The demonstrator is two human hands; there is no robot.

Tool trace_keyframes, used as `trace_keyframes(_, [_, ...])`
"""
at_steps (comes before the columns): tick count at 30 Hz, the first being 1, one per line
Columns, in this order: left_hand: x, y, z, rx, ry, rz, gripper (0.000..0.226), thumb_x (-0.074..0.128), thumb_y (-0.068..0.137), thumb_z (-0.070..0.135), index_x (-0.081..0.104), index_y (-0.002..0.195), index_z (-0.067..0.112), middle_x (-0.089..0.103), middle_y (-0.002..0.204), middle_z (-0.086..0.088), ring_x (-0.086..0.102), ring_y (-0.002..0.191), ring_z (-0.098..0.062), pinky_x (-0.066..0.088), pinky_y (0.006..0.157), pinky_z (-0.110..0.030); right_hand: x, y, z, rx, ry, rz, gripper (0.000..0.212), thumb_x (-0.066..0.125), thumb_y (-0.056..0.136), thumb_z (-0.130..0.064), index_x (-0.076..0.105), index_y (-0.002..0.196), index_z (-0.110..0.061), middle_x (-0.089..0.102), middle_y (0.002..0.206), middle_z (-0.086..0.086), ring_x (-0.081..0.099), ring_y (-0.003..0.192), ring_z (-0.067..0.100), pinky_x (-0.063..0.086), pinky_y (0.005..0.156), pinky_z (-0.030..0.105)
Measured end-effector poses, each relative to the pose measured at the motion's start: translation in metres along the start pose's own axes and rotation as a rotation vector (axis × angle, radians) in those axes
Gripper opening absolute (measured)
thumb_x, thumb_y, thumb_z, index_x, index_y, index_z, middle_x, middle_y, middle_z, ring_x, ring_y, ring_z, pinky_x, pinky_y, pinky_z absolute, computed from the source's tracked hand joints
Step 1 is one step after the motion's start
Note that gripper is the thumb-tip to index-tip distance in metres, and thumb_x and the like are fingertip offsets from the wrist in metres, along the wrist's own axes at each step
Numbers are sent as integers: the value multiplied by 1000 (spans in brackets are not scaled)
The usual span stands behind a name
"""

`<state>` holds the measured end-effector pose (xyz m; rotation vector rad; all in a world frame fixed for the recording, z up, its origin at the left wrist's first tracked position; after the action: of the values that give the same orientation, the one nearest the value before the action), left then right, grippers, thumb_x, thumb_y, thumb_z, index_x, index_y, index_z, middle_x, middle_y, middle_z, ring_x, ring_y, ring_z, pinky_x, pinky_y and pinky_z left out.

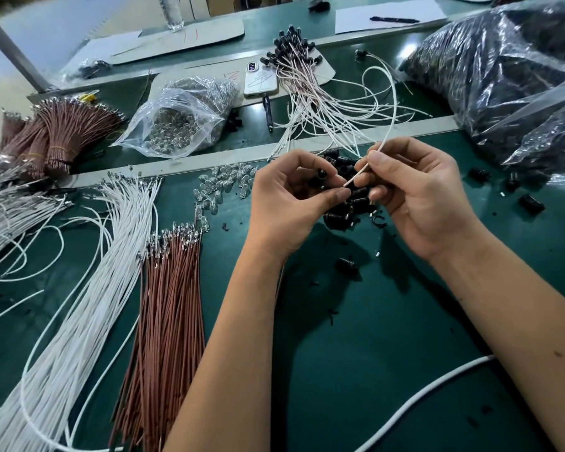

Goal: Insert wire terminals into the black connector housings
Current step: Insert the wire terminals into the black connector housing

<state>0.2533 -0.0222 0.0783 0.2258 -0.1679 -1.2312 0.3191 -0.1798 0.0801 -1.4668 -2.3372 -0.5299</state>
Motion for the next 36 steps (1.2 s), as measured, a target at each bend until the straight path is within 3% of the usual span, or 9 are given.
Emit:
trace_keyframes(6, [-1,2,-2,-2,42,58,24,84,71,-10,67,84,-1,74,77,-12,71,74,-22,60,78,-49,0,-1,0,-16,-10,-13,7,69,90,-5,62,91,-8,75,84,9,73,72,17,51,56,17])
trace_keyframes(10, [-2,4,-7,-40,38,110,24,84,71,-11,68,83,3,73,71,-3,70,70,-15,60,73,-32,1,-3,1,-67,-95,-39,7,69,93,-4,64,92,-8,77,89,9,76,79,20,55,60,19])
trace_keyframes(16, [-4,5,-12,-183,5,82,22,83,75,-8,68,88,3,73,73,-2,68,69,-11,56,71,-23,4,-3,4,-116,-204,15,7,69,95,-1,65,93,-7,76,90,12,77,79,23,57,62,22])
trace_keyframes(19, [-5,6,-8,-360,-171,22,11,72,90,3,70,100,-1,73,88,-11,60,63,-7,47,57,-16,2,-2,4,-109,-194,52,7,68,96,0,64,94,-6,76,88,10,77,77,21,56,61,21])
trace_keyframes(22, [-9,8,-4,-534,-449,4,33,46,106,18,66,113,-8,73,101,-17,52,66,-8,41,54,-13,1,-1,2,-86,-159,81,10,67,96,0,64,92,-8,74,89,11,77,77,20,56,59,21])
trace_keyframes(24, [-12,8,1,-585,-614,-3,40,37,106,17,64,115,-12,70,107,-21,50,71,-11,41,56,-15,0,-1,1,-65,-134,84,11,66,97,0,64,91,-9,75,89,10,76,76,19,54,57,20])
trace_keyframes(29, [-13,4,11,-597,-829,-66,40,50,82,7,61,113,-16,63,112,-25,49,78,-12,41,63,-17,-2,-1,-3,-2,-45,57,8,70,93,-9,65,88,-14,78,89,6,74,70,17,51,50,19])
trace_keyframes(32, [-12,3,13,-607,-877,-70,38,48,86,5,59,116,-16,60,113,-25,50,78,-13,46,62,-15,-3,-1,-4,18,-11,29,7,72,88,-15,67,85,-18,78,91,6,73,68,16,50,49,20])
trace_keyframes(36, [-12,4,9,-601,-807,-80,28,43,99,4,62,114,-11,58,97,-18,55,82,-14,52,66,-12,-4,0,-4,31,7,5,5,73,86,-16,68,85,-18,77,92,7,71,69,15,48,49,20])
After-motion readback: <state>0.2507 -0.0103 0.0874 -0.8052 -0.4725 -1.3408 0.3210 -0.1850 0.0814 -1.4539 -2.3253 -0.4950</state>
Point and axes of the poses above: each hand's wrist, its own y-axis towards the middle knuckle, its own x-axis out of the palm, z = x × y, the point moved 1 cm from there along y, towards the middle knuckle
